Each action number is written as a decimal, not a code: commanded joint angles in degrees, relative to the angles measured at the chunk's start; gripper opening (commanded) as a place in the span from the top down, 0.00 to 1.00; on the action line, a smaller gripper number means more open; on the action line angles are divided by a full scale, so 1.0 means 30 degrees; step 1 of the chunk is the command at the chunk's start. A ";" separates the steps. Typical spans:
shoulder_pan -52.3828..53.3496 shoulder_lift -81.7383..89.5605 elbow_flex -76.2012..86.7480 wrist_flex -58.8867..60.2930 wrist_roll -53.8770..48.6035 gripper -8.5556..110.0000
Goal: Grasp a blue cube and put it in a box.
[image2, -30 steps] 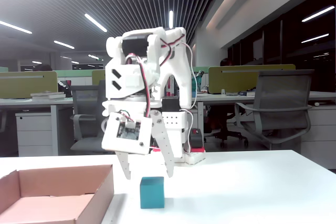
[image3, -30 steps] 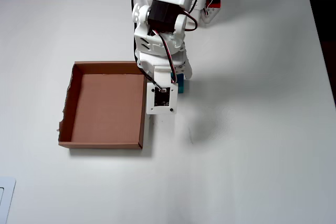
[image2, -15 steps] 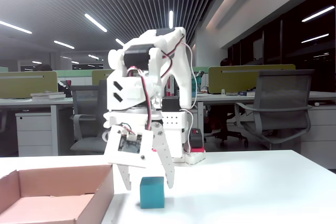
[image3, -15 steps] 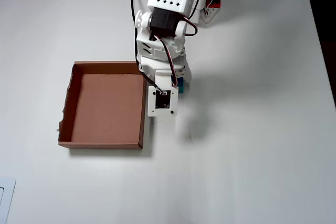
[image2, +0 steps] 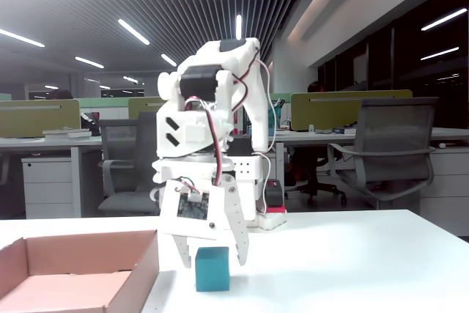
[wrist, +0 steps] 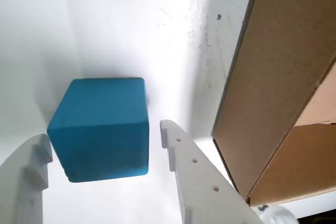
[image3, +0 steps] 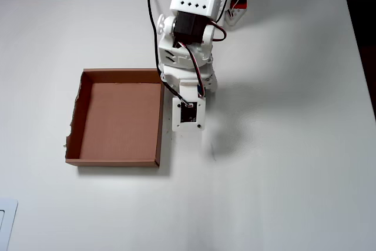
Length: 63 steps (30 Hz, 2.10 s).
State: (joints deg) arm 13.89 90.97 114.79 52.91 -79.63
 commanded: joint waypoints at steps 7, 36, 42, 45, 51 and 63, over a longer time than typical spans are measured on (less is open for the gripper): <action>-0.0410 0.0557 -0.0176 -0.0234 0.0117 0.75; -0.0732 0.1201 -0.0527 -0.0293 0.1260 0.81; -0.0938 0.1904 -0.1670 0.0557 0.2051 0.81; -0.0967 0.2285 -0.2227 0.1172 0.2402 0.81; -0.0996 0.2754 -0.4160 0.2812 0.3574 0.81; 0.1025 0.1699 -1.0400 0.6416 0.5566 0.81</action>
State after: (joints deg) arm 15.73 96.06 89.56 70.75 -63.54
